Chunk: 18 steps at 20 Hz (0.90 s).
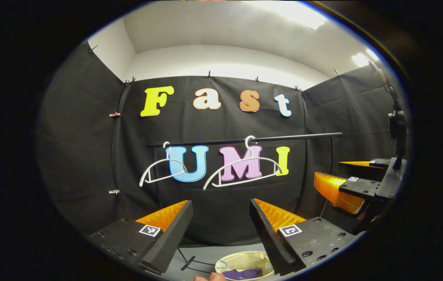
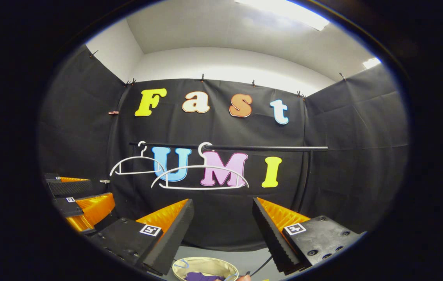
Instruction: Grasp the clothes on the hanger with both hands and then place them into the laundry hamper below.
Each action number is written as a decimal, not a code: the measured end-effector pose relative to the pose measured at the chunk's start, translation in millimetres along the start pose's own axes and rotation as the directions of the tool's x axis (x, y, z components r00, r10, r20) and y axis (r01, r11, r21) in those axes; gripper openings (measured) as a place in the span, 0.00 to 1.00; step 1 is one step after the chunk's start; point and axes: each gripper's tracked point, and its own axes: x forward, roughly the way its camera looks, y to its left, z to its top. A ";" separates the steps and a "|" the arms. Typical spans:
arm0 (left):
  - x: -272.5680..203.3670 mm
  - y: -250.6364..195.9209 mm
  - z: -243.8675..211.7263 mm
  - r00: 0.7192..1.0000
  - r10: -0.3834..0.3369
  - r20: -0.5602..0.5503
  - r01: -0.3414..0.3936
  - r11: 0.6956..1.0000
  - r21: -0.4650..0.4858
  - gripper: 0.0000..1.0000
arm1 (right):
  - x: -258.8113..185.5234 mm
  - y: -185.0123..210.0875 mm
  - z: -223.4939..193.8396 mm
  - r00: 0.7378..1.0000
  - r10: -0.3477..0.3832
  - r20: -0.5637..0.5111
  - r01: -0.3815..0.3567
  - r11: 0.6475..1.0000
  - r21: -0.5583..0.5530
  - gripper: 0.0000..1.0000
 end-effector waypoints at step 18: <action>-1.0 22.9 2.9 0.996 0.083 0.040 -0.082 0.996 -0.023 0.94 | -4.5 3.6 -4.7 1.000 -0.008 -0.023 0.009 1.000 0.022 0.98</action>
